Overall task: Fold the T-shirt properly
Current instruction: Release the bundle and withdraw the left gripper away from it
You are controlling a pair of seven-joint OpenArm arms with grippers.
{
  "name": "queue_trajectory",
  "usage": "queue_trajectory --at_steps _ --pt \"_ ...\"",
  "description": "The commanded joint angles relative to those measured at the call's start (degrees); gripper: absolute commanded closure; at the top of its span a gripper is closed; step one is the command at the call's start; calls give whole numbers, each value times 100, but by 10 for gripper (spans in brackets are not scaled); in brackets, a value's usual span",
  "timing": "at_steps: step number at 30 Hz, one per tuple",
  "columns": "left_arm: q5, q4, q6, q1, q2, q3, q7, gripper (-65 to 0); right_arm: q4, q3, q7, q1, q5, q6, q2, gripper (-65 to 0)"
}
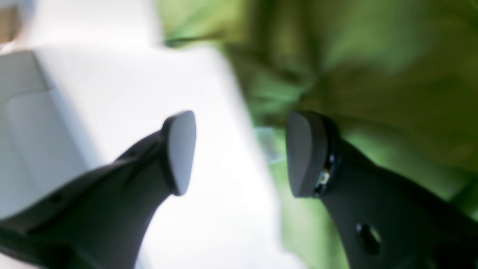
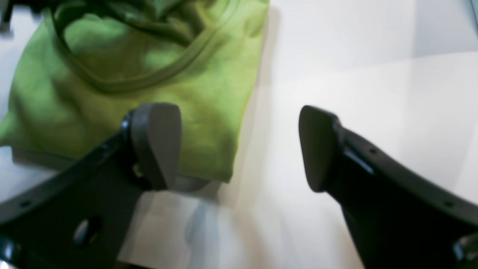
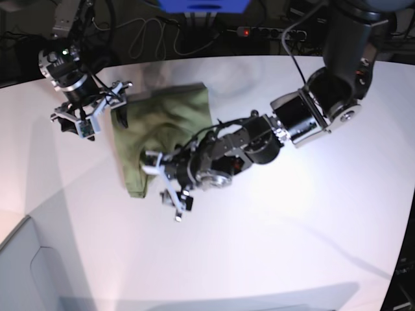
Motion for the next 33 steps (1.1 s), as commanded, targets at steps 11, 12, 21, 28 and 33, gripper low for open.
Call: queue_trajectory --at_steps 11,12,21,28,33 --pt "64 1662 92 1265 -878 -2932 -24 -368 -543 307 188 337 73 54 46 -451" --pt "38 1803 92 1564 -1010 -3328 -24 -368 -701 359 188 390 73 54 46 -445" --pt "3 2400 92 3806 -1309 -6572 -33 -368 -1501 351 188 698 82 54 63 -89" --pt "-1193 2418 92 4817 -1150 -8207 -33 -368 -1571 377 197 355 82 54 54 -1" --pt "-2143 2418 101 5309 -1150 -8893 -33 -368 -1545 342 206 47 117 72 37 0"
